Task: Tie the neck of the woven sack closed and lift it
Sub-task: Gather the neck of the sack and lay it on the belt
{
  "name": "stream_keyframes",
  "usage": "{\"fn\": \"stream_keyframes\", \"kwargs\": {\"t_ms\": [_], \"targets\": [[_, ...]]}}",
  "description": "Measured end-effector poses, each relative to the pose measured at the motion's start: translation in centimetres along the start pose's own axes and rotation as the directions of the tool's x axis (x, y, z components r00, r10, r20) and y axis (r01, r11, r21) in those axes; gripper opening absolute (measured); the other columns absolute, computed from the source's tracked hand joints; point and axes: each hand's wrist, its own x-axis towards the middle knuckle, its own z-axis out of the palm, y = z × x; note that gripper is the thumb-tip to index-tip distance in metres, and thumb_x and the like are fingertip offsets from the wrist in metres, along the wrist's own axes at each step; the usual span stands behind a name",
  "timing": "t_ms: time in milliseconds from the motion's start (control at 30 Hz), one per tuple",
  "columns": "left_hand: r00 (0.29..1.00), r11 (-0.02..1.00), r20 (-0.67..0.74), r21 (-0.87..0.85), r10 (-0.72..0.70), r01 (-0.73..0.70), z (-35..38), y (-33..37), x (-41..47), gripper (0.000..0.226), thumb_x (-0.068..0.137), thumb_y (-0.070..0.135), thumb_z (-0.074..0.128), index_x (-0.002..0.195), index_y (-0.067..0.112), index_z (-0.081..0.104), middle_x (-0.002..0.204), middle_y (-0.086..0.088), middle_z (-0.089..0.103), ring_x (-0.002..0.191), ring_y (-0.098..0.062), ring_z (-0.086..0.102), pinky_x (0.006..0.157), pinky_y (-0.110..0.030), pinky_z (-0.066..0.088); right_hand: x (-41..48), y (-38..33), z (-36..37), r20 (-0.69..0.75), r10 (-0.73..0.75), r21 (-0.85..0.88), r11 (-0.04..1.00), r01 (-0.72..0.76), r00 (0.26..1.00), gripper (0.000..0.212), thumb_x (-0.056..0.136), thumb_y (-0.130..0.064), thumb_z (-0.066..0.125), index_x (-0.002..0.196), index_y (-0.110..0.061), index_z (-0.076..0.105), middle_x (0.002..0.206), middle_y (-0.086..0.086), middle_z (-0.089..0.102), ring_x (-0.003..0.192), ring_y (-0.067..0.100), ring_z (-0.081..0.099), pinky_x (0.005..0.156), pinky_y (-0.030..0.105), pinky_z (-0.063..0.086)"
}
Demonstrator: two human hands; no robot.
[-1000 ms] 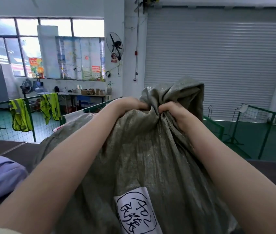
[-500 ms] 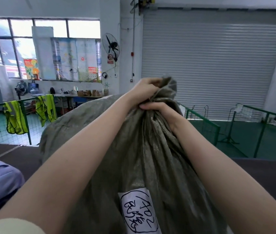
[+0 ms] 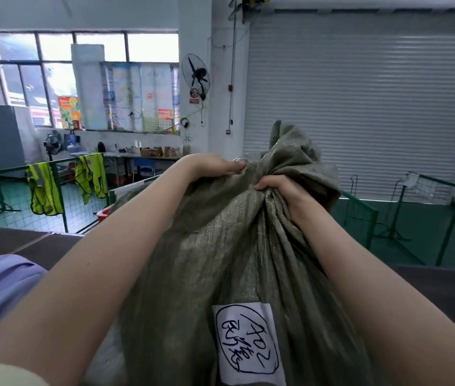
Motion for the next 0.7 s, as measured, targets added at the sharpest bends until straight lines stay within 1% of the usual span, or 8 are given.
{"fn": "stream_keyframes", "kwargs": {"t_ms": [100, 200, 300, 400, 500, 567, 633, 700], "targets": [[0.984, 0.98, -0.17, -0.179, 0.053, -0.083, 0.2, -0.9, 1.1, 0.042, 0.083, 0.037, 0.064, 0.11, 0.004, 0.067, 0.082, -0.007, 0.066, 0.068, -0.019, 0.06, 0.063, -0.025, 0.05, 0.0, -0.3, 0.2, 0.013, -0.009, -0.035, 0.999, 0.01, 1.0, 0.014, 0.076, -0.004, 0.051, 0.076, -0.005, 0.065, 0.056, 0.003, 0.07, 0.053, 0.017, 0.065, 0.058, 0.022, 0.053], [0.926, 0.945, -0.374, -0.282, 0.049, -0.164, 0.1, -1.2, 2.1, 0.03, 0.085, 0.031, 0.061, 0.103, 0.007, 0.068, 0.094, -0.01, 0.067, 0.084, -0.024, 0.063, 0.074, -0.028, 0.048, -0.2, -0.8, 0.0, 0.055, 0.047, -0.047, 0.998, -0.045, 0.997, 0.014, 0.079, -0.014, 0.056, 0.08, -0.007, 0.068, 0.062, 0.005, 0.073, 0.056, 0.018, 0.068, 0.063, 0.026, 0.056], [0.788, 0.923, -0.615, -0.282, 0.036, -0.262, -0.2, -0.7, 2.3, 0.028, 0.09, 0.024, 0.052, 0.11, 0.01, 0.066, 0.111, -0.011, 0.068, 0.106, -0.028, 0.06, 0.088, -0.032, 0.043, -0.8, -1.1, -0.6, 0.104, 0.119, -0.069, 0.991, -0.112, 0.987, 0.018, 0.082, -0.021, 0.059, 0.079, -0.008, 0.071, 0.066, 0.005, 0.075, 0.059, 0.018, 0.07, 0.064, 0.026, 0.059], [0.693, 0.92, -0.716, -0.216, 0.078, -0.326, -0.3, 0.9, 2.1, 0.031, 0.09, 0.02, 0.049, 0.117, 0.014, 0.064, 0.121, -0.008, 0.066, 0.113, -0.025, 0.058, 0.095, -0.031, 0.041, -1.3, -1.2, -0.5, 0.159, 0.221, -0.145, 0.969, -0.199, 0.962, 0.023, 0.078, -0.03, 0.064, 0.08, -0.009, 0.074, 0.075, 0.007, 0.076, 0.066, 0.019, 0.072, 0.071, 0.028, 0.059], [0.733, 0.812, -0.639, -0.288, 0.232, -0.508, 0.5, 3.5, 1.7, 0.031, 0.09, 0.011, 0.051, 0.117, 0.01, 0.064, 0.12, -0.008, 0.066, 0.105, -0.016, 0.06, 0.088, -0.013, 0.043, -1.3, -1.1, 0.9, 0.173, 0.162, -0.122, 0.982, -0.142, 0.972, 0.03, 0.072, -0.033, 0.068, 0.09, -0.01, 0.073, 0.081, 0.005, 0.077, 0.075, 0.018, 0.072, 0.084, 0.031, 0.055], [0.835, 0.721, -0.394, -0.438, 0.383, -0.537, 1.3, 5.0, 0.7, 0.032, 0.088, 0.002, 0.052, 0.119, 0.003, 0.062, 0.111, -0.008, 0.065, 0.089, -0.009, 0.06, 0.077, -0.003, 0.045, -1.0, -0.8, 1.9, 0.115, 0.038, -0.07, 0.997, -0.03, 0.993, 0.03, 0.078, -0.028, 0.066, 0.104, -0.012, 0.068, 0.091, 0.003, 0.075, 0.086, 0.019, 0.069, 0.091, 0.034, 0.051], [0.868, 0.719, -0.178, -0.497, 0.463, -0.485, 1.3, 5.6, 0.0, 0.036, 0.088, 0.001, 0.053, 0.123, 0.003, 0.058, 0.112, -0.007, 0.063, 0.094, -0.011, 0.062, 0.085, -0.011, 0.048, -0.7, -0.2, 2.4, 0.046, -0.043, -0.047, 0.998, 0.045, 0.998, 0.024, 0.08, -0.023, 0.065, 0.104, -0.016, 0.066, 0.096, 0.003, 0.072, 0.092, 0.021, 0.067, 0.092, 0.035, 0.05], [0.864, 0.672, -0.137, -0.574, 0.485, -0.468, 0.8, 5.3, -0.3, 0.035, 0.088, 0.0, 0.05, 0.122, 0.003, 0.058, 0.111, -0.005, 0.064, 0.089, -0.008, 0.064, 0.081, -0.014, 0.052, -0.5, 0.4, 2.4, -0.078, -0.036, -0.059, 0.998, 0.032, 0.996, 0.02, 0.078, -0.018, 0.064, 0.098, -0.015, 0.066, 0.094, 0.007, 0.07, 0.088, 0.025, 0.065, 0.086, 0.035, 0.051]]}}
